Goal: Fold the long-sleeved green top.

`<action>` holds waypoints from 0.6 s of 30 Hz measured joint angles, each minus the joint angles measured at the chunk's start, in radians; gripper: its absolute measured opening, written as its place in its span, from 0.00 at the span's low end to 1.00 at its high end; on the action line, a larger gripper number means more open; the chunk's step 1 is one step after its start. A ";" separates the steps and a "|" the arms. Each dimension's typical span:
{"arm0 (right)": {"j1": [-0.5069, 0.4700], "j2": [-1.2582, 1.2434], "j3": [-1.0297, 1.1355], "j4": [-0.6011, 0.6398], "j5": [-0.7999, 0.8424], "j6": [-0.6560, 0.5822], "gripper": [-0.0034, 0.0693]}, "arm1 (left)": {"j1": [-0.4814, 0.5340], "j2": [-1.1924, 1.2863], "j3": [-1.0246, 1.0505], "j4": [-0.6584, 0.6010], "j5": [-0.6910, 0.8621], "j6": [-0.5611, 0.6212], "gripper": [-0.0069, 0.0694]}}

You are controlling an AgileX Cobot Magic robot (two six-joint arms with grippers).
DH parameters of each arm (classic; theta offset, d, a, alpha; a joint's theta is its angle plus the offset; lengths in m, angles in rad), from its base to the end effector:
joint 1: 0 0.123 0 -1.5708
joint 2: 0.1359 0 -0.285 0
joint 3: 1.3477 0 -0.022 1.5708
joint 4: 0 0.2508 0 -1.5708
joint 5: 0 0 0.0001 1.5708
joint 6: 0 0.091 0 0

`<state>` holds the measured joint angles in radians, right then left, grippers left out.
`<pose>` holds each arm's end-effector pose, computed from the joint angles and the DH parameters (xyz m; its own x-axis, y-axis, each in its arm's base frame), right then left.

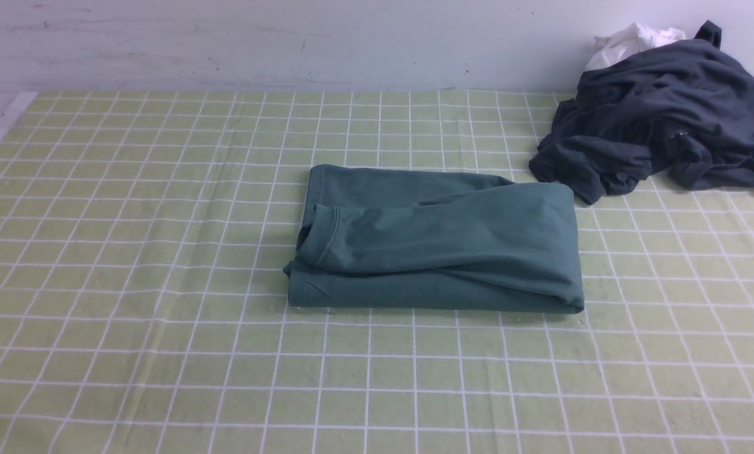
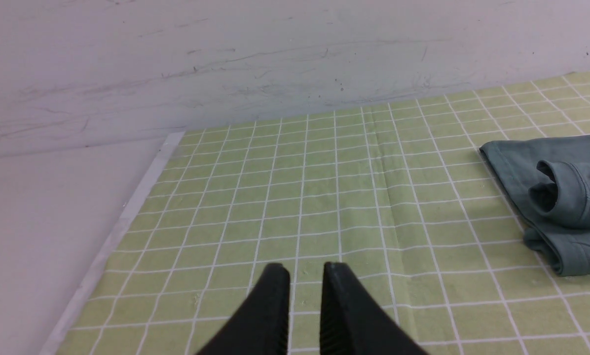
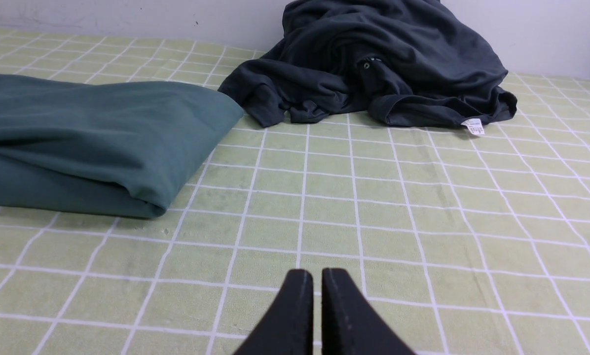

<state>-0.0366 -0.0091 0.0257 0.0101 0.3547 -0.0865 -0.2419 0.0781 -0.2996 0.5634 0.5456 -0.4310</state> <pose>0.0532 -0.0016 0.1731 -0.2818 -0.0667 -0.9571 0.0116 0.9973 -0.0729 0.0449 0.0150 0.2662 -0.1619 0.1033 -0.9814 -0.0249 0.9938 0.1088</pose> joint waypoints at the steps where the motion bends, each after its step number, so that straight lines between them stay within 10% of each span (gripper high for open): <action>1: 0.000 0.000 0.000 0.000 0.000 0.000 0.08 | 0.000 0.000 0.000 0.000 0.000 0.000 0.21; 18: 0.000 0.000 -0.001 -0.001 0.001 0.006 0.08 | 0.022 -0.029 0.052 -0.030 -0.005 0.004 0.21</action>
<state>-0.0366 -0.0091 0.0250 0.0093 0.3556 -0.0802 -0.2199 0.0492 -0.2480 0.5332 0.5408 -0.4275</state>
